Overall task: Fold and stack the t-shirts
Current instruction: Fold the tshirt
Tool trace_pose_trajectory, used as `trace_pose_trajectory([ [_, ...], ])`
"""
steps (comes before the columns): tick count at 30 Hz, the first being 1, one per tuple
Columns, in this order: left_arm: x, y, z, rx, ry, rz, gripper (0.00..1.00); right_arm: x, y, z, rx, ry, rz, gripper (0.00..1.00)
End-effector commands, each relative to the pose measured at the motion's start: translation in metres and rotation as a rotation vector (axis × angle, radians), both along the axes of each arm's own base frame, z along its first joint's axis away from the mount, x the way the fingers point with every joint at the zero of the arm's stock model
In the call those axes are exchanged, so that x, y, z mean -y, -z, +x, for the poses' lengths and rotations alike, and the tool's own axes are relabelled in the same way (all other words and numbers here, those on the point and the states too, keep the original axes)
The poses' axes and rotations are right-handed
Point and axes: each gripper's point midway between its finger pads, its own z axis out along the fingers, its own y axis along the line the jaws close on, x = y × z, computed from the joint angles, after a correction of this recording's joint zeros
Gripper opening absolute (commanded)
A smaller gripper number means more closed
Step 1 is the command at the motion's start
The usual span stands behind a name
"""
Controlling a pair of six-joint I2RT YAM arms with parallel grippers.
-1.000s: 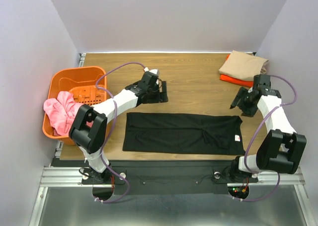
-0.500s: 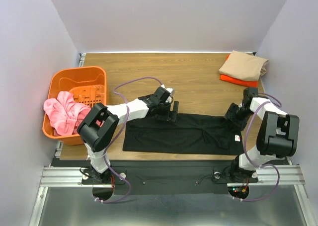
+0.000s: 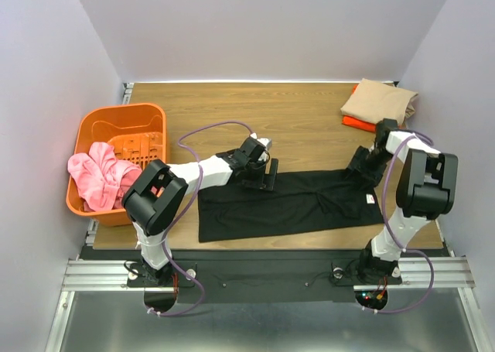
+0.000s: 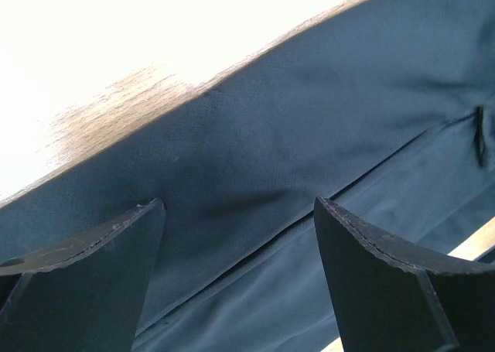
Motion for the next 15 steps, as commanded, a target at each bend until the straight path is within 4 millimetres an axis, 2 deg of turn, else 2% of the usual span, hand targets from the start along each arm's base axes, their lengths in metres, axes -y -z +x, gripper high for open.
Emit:
trace_pose_trajectory([
  [1,-0.041,0.029,-0.012,-0.056,-0.073,0.186,0.91,-0.001,0.015,0.065,0.136,-0.101,-0.097,0.7],
  [4,-0.054,0.029,-0.012,-0.05,-0.103,0.248,0.91,-0.017,0.022,0.1,0.154,-0.149,-0.11,0.7],
  [5,-0.058,0.029,-0.012,-0.05,-0.113,0.263,0.91,-0.031,0.024,0.109,0.163,-0.177,-0.108,0.7],
  [6,-0.062,0.028,-0.014,-0.053,-0.121,0.279,0.91,-0.044,0.028,0.126,0.176,-0.203,-0.106,0.71],
  [7,-0.064,0.028,-0.016,-0.059,-0.126,0.281,0.91,-0.049,0.03,0.136,0.184,-0.207,-0.103,0.71],
  [9,-0.068,0.03,-0.023,-0.079,-0.145,0.28,0.91,-0.07,0.034,0.155,0.205,-0.235,-0.086,0.71],
  [10,-0.068,0.03,-0.025,-0.085,-0.147,0.279,0.91,-0.078,0.048,0.161,0.188,-0.246,-0.078,0.71],
  [11,-0.07,0.028,-0.027,-0.088,-0.153,0.275,0.91,-0.092,0.038,0.185,0.246,-0.265,-0.075,0.71],
  [12,-0.07,0.024,-0.028,-0.087,-0.158,0.268,0.91,-0.1,0.039,0.195,0.26,-0.269,-0.064,0.71],
  [13,-0.07,0.021,-0.028,-0.085,-0.159,0.259,0.91,-0.111,0.056,0.2,0.244,-0.285,-0.054,0.72],
  [14,-0.067,0.014,-0.025,-0.073,-0.163,0.246,0.91,-0.119,0.038,0.228,0.319,-0.284,-0.048,0.72],
  [15,-0.065,0.006,-0.022,-0.055,-0.167,0.233,0.91,-0.127,0.035,0.237,0.34,-0.291,-0.023,0.73],
])
